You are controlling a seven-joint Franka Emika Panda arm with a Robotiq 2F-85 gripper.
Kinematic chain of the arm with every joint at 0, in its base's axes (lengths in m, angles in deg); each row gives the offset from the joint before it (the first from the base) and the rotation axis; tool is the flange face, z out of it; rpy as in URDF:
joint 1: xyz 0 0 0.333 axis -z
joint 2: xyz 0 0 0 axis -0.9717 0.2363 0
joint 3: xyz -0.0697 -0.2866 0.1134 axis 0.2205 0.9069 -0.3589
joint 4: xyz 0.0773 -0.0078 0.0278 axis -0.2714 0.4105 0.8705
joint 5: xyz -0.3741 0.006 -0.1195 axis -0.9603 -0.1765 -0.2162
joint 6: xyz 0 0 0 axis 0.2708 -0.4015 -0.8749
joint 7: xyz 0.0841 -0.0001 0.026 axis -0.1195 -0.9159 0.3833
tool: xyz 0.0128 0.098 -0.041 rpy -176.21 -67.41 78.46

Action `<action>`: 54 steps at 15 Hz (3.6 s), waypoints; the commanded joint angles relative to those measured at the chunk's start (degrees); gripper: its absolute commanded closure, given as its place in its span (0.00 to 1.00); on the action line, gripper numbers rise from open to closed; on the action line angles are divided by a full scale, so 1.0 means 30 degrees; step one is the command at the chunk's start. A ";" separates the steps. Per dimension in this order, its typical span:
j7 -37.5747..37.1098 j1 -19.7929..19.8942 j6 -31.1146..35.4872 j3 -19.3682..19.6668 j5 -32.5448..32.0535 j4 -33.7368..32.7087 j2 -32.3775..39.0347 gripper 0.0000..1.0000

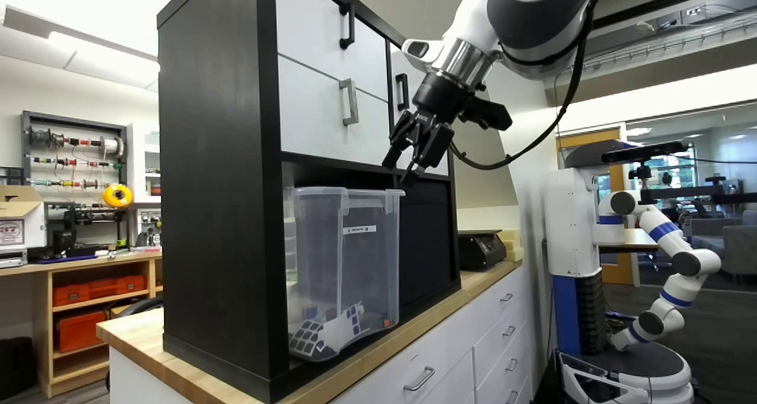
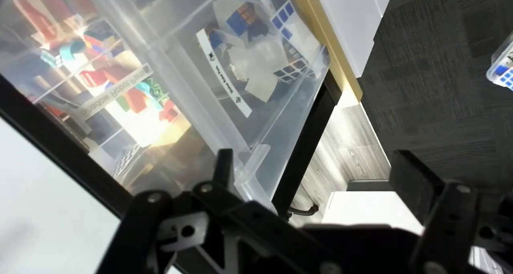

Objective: Pull the plastic container from the cabinet.

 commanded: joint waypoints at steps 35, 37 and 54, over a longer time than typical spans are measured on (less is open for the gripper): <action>0.4911 0.0100 0.2025 -0.0013 0.1705 -0.5619 0.6125 0.77; 0.5237 0.0126 0.2040 -0.0041 0.1736 -0.5027 0.5626 0.77; 0.6649 0.0024 0.2707 0.0104 0.2527 0.2034 0.0030 0.77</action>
